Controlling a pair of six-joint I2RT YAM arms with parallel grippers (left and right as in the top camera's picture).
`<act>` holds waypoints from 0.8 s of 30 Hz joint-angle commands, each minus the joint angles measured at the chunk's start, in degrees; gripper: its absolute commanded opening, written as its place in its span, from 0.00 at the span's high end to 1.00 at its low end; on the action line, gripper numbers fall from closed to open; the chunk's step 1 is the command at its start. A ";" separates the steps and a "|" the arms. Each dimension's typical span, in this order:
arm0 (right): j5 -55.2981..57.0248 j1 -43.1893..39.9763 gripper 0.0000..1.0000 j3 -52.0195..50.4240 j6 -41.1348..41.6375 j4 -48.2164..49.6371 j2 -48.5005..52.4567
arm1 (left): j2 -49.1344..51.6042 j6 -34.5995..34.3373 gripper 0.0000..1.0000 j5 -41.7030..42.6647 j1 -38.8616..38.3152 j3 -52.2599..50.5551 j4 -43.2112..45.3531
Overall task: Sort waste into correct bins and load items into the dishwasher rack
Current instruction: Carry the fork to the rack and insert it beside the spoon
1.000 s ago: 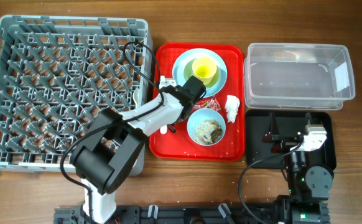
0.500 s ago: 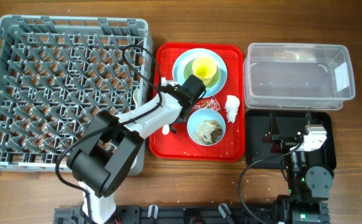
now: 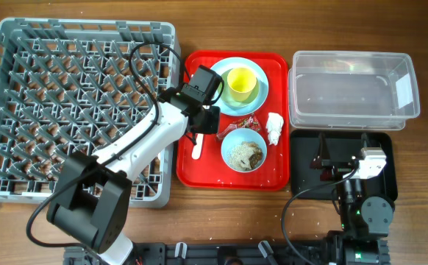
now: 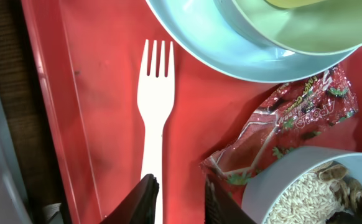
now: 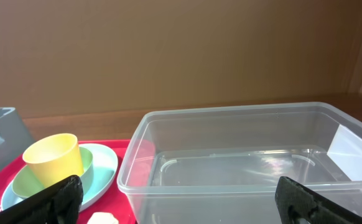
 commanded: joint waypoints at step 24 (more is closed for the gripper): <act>0.20 -0.22 0.00 -0.07 0.00 0.17 -0.20 | 11.78 1.05 0.96 -2.25 0.20 0.98 2.84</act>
